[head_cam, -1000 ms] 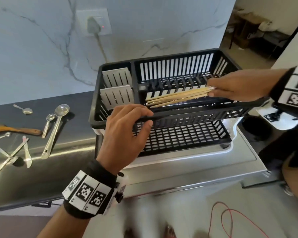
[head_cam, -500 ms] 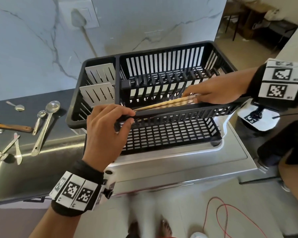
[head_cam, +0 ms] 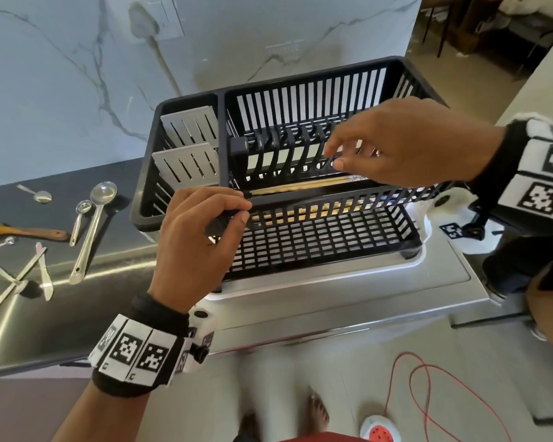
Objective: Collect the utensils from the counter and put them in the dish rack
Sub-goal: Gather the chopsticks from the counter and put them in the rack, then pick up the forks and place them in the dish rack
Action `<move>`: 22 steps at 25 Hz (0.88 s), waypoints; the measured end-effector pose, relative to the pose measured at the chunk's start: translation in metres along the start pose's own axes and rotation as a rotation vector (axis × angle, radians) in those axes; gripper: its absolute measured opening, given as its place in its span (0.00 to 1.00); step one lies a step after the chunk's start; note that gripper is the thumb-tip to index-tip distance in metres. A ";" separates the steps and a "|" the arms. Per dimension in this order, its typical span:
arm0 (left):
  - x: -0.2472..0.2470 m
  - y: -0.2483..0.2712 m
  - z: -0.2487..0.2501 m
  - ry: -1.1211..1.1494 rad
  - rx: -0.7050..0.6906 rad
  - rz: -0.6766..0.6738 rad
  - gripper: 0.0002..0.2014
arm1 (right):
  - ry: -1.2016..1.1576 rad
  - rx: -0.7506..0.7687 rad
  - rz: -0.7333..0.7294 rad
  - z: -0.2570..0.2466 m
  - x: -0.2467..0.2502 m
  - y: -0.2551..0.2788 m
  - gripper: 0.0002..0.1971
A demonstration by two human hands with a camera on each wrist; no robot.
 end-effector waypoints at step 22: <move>0.256 0.337 -0.368 -0.164 0.753 0.065 0.15 | -0.104 0.282 -0.298 -0.494 -0.283 -0.253 0.12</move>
Point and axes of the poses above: each hand's wrist, its own y-axis away from the middle knuckle, its own x-axis out of the back of the hand, z = x × y, the point moved 9 cm from there along -y, towards the middle knuckle, and after that the axes turned 5 degrees about y, right-handed, at the moved point
